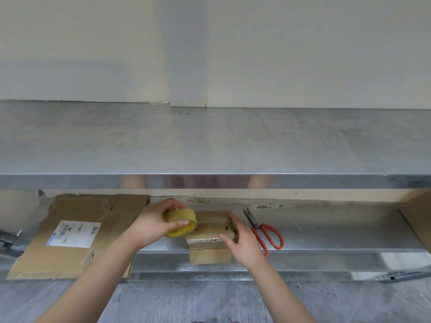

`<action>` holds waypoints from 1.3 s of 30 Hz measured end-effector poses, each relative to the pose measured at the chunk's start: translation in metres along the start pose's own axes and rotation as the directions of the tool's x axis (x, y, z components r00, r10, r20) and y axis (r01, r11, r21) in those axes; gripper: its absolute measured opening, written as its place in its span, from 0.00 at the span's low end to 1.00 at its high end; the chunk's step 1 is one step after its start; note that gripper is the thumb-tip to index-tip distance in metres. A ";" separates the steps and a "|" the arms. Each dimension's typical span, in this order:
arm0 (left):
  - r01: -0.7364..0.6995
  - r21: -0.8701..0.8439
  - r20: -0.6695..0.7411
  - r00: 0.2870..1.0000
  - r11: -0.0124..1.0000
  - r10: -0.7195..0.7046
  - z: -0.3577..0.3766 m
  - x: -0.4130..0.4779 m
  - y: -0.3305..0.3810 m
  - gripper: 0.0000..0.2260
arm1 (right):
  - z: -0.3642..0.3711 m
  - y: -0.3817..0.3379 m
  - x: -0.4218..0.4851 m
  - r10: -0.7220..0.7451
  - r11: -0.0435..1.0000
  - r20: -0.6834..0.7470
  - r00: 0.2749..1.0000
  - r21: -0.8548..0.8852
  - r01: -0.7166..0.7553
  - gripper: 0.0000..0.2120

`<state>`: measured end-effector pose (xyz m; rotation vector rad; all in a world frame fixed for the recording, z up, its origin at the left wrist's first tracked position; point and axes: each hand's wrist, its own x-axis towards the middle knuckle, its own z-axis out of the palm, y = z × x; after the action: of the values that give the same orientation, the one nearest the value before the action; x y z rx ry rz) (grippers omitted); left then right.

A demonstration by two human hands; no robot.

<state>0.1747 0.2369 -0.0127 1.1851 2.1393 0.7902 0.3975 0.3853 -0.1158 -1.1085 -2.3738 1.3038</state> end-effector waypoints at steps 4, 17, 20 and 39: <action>-0.064 0.207 -0.060 0.995 0.976 0.078 -0.002 -0.002 -0.002 0.14 | -0.002 -0.003 0.001 0.016 1.000 0.007 1.000 0.000 -0.016 0.32; 0.163 0.299 0.011 0.985 0.940 -0.174 0.010 0.011 -0.061 0.19 | 0.001 -0.006 0.002 0.050 0.998 0.026 0.998 0.025 -0.051 0.32; 0.179 0.276 0.024 0.981 0.944 -0.193 0.020 0.014 -0.075 0.19 | 0.003 -0.004 0.002 0.054 0.998 0.024 0.998 0.029 -0.055 0.32; 0.059 0.156 0.010 0.998 0.986 -0.061 0.032 0.007 -0.090 0.16 | -0.012 0.010 -0.012 -0.051 0.915 0.013 0.999 -0.399 0.052 0.33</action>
<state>0.1456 0.2111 -0.0998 1.1940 2.2475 0.5952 0.4174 0.3876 -0.1151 -1.1305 -2.7277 0.8171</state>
